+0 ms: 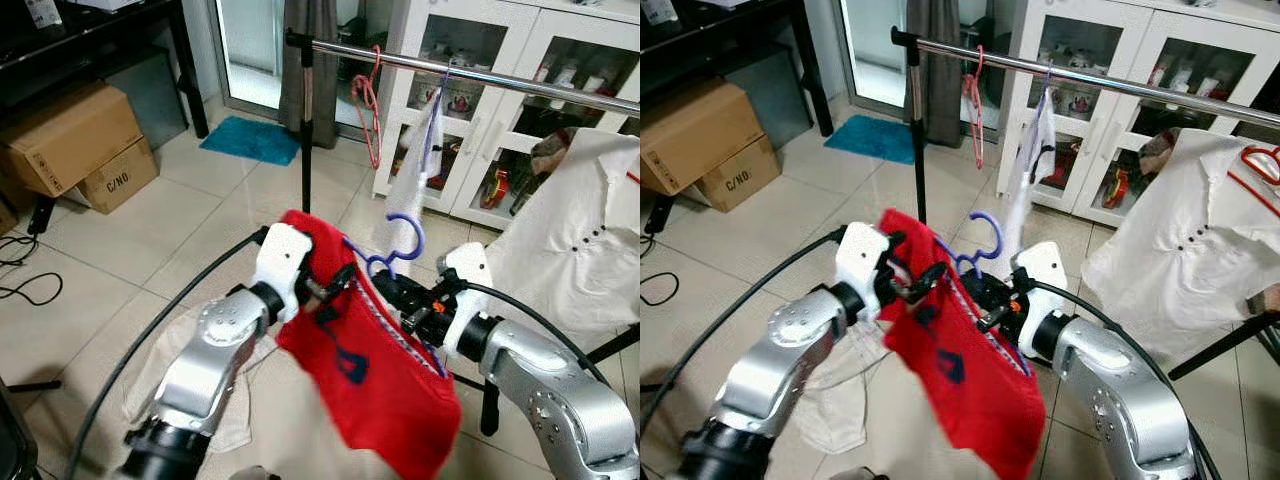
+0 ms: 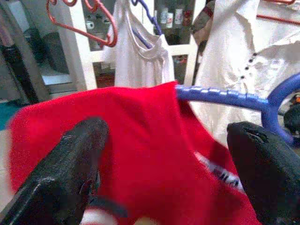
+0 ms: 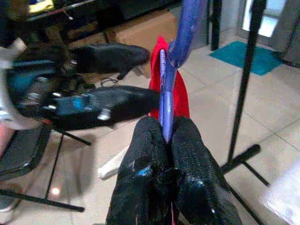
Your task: Hang hanger
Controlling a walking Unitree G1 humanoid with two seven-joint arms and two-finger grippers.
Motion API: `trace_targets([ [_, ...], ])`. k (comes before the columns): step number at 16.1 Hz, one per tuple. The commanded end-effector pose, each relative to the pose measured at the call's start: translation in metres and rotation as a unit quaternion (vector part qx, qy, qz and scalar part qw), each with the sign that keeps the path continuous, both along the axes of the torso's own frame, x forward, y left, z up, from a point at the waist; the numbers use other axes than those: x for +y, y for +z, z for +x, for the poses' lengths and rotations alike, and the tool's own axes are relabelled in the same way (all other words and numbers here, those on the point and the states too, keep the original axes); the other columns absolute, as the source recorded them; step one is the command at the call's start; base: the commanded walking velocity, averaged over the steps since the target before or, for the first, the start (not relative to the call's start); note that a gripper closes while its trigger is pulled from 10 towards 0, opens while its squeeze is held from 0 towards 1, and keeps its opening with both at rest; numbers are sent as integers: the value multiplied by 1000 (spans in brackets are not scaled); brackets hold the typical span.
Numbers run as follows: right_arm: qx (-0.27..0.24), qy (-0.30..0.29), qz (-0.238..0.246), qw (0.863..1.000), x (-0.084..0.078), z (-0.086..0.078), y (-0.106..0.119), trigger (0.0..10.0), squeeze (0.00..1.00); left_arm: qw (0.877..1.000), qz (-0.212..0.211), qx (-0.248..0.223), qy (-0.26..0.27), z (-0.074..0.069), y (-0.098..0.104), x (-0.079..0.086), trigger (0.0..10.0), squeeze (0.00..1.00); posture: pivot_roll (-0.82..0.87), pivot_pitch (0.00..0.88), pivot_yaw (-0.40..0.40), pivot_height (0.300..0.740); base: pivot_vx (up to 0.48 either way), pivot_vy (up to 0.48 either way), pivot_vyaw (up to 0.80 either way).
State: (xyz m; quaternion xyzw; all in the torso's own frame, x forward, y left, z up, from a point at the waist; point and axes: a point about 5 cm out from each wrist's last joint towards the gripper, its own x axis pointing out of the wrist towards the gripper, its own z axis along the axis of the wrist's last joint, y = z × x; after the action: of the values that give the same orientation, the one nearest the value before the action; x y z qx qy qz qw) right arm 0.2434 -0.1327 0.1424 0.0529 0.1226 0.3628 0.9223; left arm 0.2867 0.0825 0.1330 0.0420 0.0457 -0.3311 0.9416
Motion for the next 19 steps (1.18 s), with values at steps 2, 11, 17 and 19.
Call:
trace_targets([
  [2,-12,11,5,1000,4,0,8,0,0,1000,-3,-6,-12,4,3,-7,10000,0,13,59,-16,740,0,0,0],
  [11,-5,-21,25,999,-6,6,9,0,0,998,52,-9,21,7,-4,-6,0,0,12,68,-3,740,0,0,0],
  [17,-7,1,31,1000,-5,5,13,0,0,1000,23,-9,14,10,-2,-8,0,0,12,67,-21,740,0,0,0],
  [19,-8,0,31,999,-6,6,14,0,0,1000,22,-9,4,10,-1,-10,0,0,13,64,-20,740,0,0,0],
])
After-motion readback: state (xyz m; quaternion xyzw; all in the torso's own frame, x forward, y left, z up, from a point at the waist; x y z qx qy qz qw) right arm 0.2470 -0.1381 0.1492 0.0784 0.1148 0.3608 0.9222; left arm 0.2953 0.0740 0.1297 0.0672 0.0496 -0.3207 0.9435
